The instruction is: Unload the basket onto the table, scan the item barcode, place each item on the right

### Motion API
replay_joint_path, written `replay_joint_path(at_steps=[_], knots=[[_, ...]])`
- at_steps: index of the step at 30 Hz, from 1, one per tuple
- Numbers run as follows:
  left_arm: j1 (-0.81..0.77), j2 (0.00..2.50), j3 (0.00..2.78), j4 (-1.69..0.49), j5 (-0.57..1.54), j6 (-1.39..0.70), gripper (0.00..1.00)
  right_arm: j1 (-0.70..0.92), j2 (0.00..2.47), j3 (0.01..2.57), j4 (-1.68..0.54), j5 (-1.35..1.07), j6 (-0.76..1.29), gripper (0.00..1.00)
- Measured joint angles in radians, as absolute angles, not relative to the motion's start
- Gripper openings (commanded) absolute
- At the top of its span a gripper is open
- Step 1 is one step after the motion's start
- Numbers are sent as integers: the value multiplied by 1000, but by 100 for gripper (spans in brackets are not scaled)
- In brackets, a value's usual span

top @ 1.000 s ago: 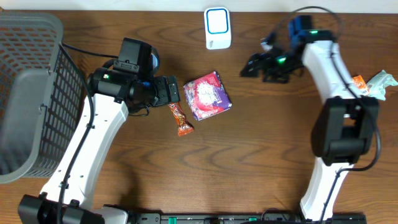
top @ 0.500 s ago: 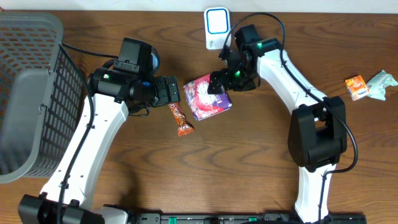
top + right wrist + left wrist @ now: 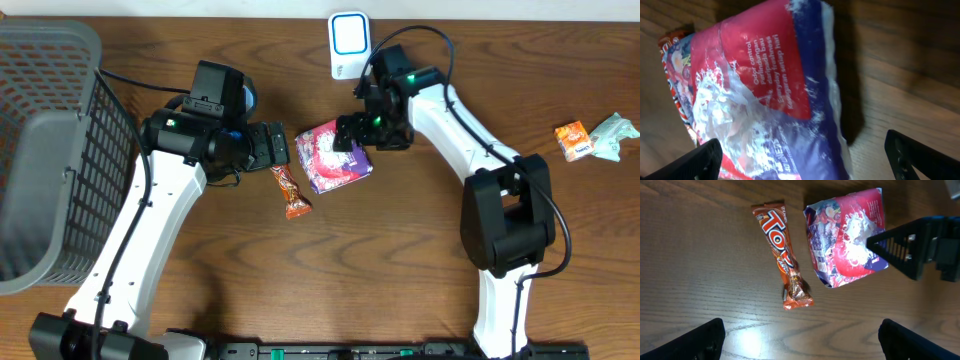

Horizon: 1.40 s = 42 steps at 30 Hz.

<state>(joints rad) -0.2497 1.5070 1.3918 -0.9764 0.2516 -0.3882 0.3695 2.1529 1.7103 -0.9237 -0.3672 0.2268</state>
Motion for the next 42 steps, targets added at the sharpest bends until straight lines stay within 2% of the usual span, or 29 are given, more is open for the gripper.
replay_joint_path(at_steps=[2,3,7,8,11,13,14,17,19,22,30,35,42], knots=[[-250,1507,1392,-976,252,-388,98,376,2153,1689,-885,-367,228,99],[-250,1507,1392,-976,252,-388,98,378,2153,1679,-868,-369,228,96],[-250,1507,1392,-976,252,-388,98,378,2153,1634,-809,-384,229,67],[-250,1507,1392,-976,252,-388,98,378,2153,1625,-800,-390,231,62],[-250,1507,1392,-976,252,-388,98,379,2153,1598,-767,-420,237,59],[-250,1507,1392,-976,252,-388,98,381,2153,1576,-744,-436,236,52],[-250,1507,1392,-976,252,-388,98,384,2153,1565,-735,-440,234,47],[-250,1507,1392,-976,252,-388,98,396,2151,1525,-702,-450,234,17],[-250,1507,1392,-976,252,-388,98,404,2147,1507,-686,-461,247,8],[-250,1507,1392,-976,252,-388,98,415,2139,1497,-687,-465,256,1],[-250,1507,1392,-976,252,-388,98,413,2138,1502,-752,-479,267,1],[-250,1507,1392,-976,251,-388,98,375,2140,1579,-949,-408,266,1],[-250,1507,1392,-976,251,-388,98,295,2148,1840,-1250,-142,207,1]])
